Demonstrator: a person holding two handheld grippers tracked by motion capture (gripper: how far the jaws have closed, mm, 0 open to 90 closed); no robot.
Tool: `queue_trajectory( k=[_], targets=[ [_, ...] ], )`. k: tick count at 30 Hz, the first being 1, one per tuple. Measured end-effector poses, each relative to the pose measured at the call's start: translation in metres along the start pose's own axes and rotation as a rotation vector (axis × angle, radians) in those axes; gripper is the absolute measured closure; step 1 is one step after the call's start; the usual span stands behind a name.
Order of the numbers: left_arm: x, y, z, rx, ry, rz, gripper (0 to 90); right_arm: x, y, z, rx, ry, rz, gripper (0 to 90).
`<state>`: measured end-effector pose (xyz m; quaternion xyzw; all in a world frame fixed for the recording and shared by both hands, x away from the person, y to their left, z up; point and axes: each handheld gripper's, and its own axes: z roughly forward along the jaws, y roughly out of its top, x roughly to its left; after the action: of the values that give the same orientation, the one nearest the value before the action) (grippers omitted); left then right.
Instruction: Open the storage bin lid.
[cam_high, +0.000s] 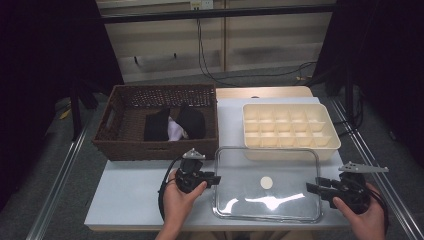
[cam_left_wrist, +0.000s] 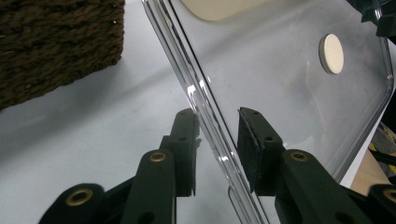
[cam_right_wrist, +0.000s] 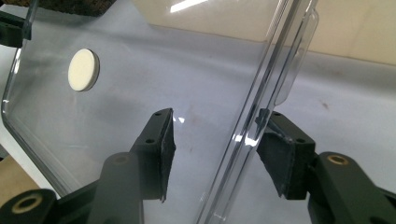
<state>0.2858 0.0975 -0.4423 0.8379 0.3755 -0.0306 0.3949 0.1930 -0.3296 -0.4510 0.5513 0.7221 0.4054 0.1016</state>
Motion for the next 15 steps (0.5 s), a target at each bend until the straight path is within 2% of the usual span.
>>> queue_trajectory(
  k=[10, 15],
  targets=[
    [-0.004, -0.0024, -0.0023, 0.019, 0.001, 0.005, 68.1, -0.002, -0.0022, 0.0018, 0.014, 0.017, 0.015, 46.1],
    [-0.004, -0.0053, -0.0028, 0.02, -0.005, -0.005, 67.7, -0.0025, -0.0009, 0.0041, 0.019, 0.023, 0.017, 45.8]
  ],
)
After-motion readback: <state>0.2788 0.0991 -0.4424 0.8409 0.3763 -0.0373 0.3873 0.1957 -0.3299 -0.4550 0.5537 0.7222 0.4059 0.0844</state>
